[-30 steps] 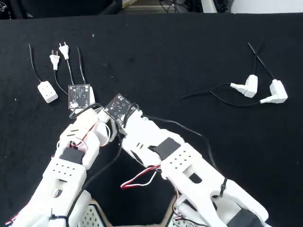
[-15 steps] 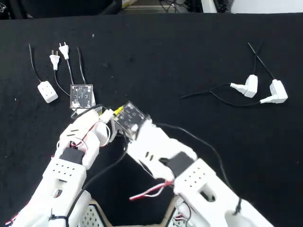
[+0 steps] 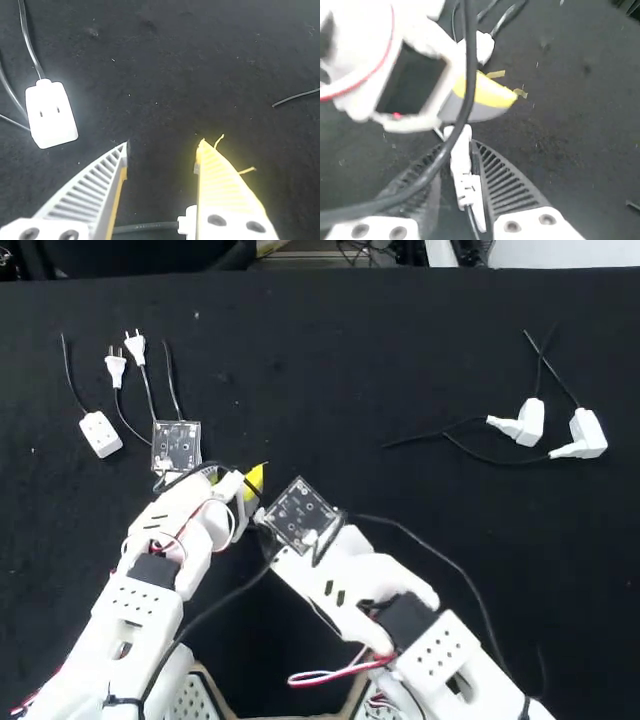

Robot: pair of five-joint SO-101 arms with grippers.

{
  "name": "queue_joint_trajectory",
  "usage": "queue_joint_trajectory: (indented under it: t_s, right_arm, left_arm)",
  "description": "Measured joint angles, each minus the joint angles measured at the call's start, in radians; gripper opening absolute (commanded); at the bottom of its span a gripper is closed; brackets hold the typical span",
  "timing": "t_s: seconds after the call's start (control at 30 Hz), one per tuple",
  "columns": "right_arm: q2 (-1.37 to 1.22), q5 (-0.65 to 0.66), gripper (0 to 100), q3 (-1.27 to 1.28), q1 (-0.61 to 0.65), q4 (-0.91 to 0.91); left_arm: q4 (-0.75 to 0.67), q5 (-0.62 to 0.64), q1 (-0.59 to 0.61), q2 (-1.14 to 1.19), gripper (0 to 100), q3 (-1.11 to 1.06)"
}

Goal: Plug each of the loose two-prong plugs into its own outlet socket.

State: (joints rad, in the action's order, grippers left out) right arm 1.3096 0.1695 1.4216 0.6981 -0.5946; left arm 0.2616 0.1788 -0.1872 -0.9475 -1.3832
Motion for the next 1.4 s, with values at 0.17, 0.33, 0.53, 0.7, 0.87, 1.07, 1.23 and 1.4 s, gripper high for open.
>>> queue_joint_trajectory:
  t_s: [0.17, 0.33, 0.53, 0.7, 0.87, 1.07, 1.23, 1.4]
  right_arm:
    - [0.081, -0.002, 1.0, 0.04, 0.003, 0.0]
    - [0.103, -0.002, 1.0, 0.049, 0.003, 0.0]
    - [0.104, -0.002, 1.0, 0.055, 0.003, 0.0]
    - [0.106, -0.002, 1.0, 0.054, 0.0, -0.054]
    - [0.117, -0.003, 1.0, 0.037, -0.118, -0.149]
    - [0.117, -0.003, 1.0, 0.035, -0.157, -0.17]
    - [0.06, -0.002, 1.0, -0.005, -0.209, -0.17]
    - [-0.178, -0.003, 1.0, -0.135, -0.29, -0.17]
  left_arm:
    - [0.0, 0.0, 0.0, 0.0, 22, -0.002]
    - [0.0, 0.0, -0.003, 0.0, 22, -0.002]
    - [0.0, 0.0, -0.005, 0.0, 22, -0.002]
    - [0.008, 0.0, -0.006, 0.002, 22, -0.003]
    - [0.009, -0.002, -0.009, 0.002, 22, -0.005]
    - [0.009, -0.005, -0.009, 0.002, 22, -0.005]
    - [0.009, -0.005, -0.009, 0.002, 22, -0.005]
    - [0.009, -0.005, -0.009, 0.002, 22, -0.005]
